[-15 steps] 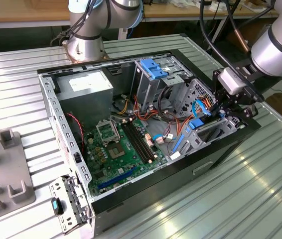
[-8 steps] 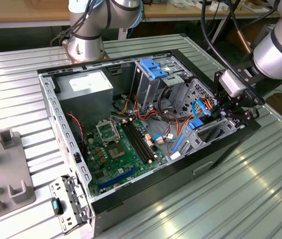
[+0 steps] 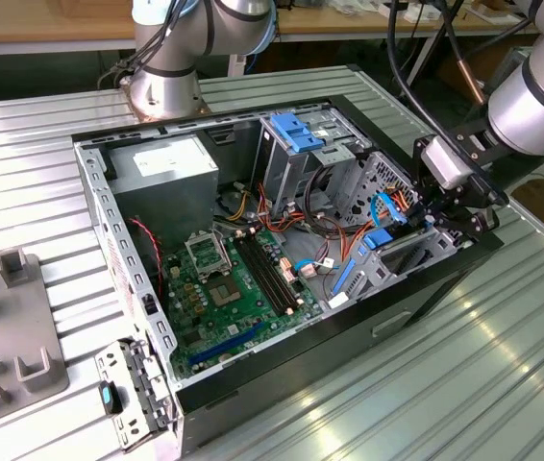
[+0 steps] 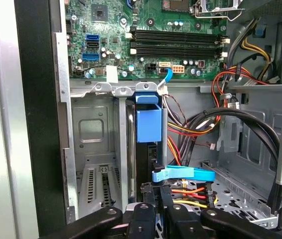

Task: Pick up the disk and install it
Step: 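Insert the second disk wire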

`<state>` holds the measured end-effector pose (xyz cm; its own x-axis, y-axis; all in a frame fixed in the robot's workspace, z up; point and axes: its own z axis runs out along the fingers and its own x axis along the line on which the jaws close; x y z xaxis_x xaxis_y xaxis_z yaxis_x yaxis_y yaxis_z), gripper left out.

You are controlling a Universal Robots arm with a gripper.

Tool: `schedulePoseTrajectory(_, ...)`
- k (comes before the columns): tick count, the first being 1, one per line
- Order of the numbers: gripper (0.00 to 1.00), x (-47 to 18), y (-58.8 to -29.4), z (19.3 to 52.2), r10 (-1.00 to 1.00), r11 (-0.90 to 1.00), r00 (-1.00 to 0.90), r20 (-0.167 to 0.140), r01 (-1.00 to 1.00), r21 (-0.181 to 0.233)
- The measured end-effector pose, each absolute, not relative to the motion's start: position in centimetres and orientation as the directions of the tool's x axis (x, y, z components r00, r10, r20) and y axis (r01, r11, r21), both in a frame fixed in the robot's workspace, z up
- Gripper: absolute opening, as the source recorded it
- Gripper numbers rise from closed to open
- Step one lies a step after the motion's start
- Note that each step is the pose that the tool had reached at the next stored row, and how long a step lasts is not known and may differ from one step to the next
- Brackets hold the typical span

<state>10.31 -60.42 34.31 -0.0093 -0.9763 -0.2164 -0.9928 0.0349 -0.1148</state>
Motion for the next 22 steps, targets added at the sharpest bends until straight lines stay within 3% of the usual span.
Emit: schedulePoseTrajectory(22, 0.16, 10.00, -60.36, 34.31, -0.973, 0.044, -0.017, -0.230, -0.992, -0.115)
